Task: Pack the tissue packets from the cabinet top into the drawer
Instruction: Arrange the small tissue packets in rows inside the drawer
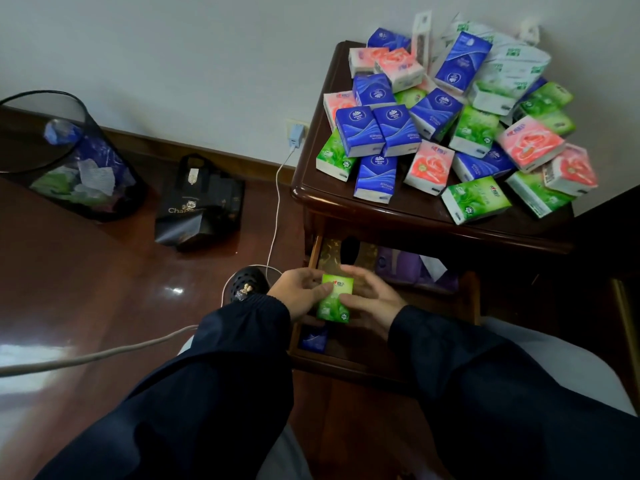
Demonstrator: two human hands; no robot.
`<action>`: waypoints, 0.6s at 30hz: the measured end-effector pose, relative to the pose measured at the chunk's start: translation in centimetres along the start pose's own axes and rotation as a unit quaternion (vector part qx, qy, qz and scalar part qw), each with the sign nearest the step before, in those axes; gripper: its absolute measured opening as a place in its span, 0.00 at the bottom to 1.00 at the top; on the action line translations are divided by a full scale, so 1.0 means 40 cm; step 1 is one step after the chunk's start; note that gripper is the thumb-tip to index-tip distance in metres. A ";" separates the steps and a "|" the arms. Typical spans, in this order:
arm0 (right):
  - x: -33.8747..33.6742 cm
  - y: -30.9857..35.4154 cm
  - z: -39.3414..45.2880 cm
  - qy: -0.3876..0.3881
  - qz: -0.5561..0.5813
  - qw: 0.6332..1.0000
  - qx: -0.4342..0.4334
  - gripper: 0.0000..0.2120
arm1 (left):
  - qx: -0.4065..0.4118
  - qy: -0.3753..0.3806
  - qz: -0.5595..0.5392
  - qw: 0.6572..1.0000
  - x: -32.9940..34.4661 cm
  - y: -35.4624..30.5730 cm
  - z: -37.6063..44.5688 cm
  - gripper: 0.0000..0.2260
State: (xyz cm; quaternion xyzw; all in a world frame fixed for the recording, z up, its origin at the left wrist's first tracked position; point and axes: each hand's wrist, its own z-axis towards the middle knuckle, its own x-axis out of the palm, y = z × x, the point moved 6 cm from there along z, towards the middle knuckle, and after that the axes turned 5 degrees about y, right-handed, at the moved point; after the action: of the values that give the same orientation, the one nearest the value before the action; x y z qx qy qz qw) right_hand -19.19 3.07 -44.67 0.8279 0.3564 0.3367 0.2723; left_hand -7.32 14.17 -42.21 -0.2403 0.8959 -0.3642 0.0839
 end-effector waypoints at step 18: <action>-0.101 -0.196 0.089 -0.174 -0.381 0.897 0.142 0.22 | -0.095 -0.036 0.180 0.978 -0.053 0.103 0.105 0.19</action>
State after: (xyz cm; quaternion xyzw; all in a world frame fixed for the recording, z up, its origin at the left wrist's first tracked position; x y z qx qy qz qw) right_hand -21.78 3.88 -53.78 0.7038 0.6356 0.0033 0.3172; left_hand -5.64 15.19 -48.17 -0.0953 0.9514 -0.2472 0.1574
